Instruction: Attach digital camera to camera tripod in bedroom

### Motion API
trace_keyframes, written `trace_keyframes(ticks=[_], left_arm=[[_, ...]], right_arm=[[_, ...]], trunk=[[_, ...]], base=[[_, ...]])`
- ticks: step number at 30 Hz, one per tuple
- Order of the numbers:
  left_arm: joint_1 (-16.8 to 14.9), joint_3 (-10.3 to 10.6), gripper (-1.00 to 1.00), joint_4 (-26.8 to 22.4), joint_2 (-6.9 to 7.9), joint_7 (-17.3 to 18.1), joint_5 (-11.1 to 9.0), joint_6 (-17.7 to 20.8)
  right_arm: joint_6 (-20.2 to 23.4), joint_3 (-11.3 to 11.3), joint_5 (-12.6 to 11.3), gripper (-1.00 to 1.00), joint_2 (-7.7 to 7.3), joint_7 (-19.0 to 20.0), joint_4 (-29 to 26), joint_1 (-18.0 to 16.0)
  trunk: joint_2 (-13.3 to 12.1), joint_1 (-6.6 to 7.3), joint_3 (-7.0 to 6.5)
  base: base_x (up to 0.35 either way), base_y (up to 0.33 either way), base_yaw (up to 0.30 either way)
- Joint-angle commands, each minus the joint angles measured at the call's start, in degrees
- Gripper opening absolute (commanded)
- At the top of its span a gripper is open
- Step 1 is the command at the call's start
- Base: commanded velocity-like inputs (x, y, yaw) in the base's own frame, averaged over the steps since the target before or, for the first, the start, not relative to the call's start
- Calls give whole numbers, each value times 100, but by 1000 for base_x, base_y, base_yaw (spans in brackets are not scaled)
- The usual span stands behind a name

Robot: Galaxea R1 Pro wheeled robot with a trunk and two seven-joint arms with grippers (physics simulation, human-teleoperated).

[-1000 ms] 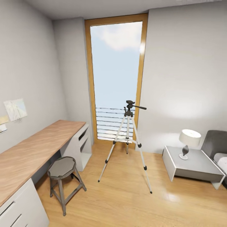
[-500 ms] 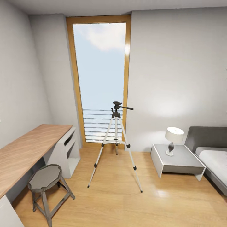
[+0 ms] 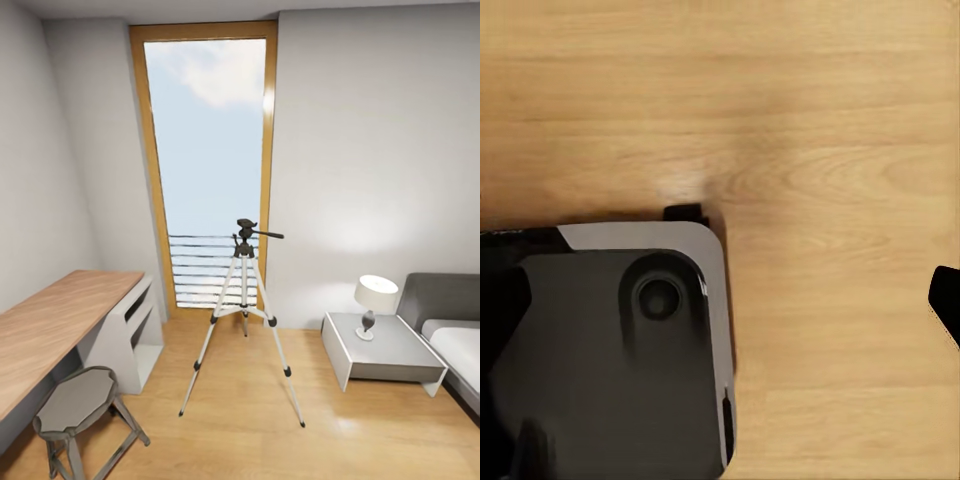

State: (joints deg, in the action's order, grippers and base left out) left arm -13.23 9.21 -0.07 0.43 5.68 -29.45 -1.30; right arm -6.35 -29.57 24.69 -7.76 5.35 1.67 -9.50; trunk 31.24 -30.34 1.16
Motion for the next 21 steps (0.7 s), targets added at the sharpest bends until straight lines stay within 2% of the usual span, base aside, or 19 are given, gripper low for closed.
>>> trace_keyframes(ticks=[1, 21], left_arm=[[-6, 48, -100, 7, 1, 30, -52, -14], [-7, 48, -100, 7, 1, 22, -52, -5]], right_arm=[[-31, -49, 42, 100, -5, 7, 18, -8], [-33, -56, 36, 100, -12, -7, 18, -8]], trunk=[[10, -6, 11], [10, -6, 11]], base=[[323, 0, 0], [323, 0, 0]])
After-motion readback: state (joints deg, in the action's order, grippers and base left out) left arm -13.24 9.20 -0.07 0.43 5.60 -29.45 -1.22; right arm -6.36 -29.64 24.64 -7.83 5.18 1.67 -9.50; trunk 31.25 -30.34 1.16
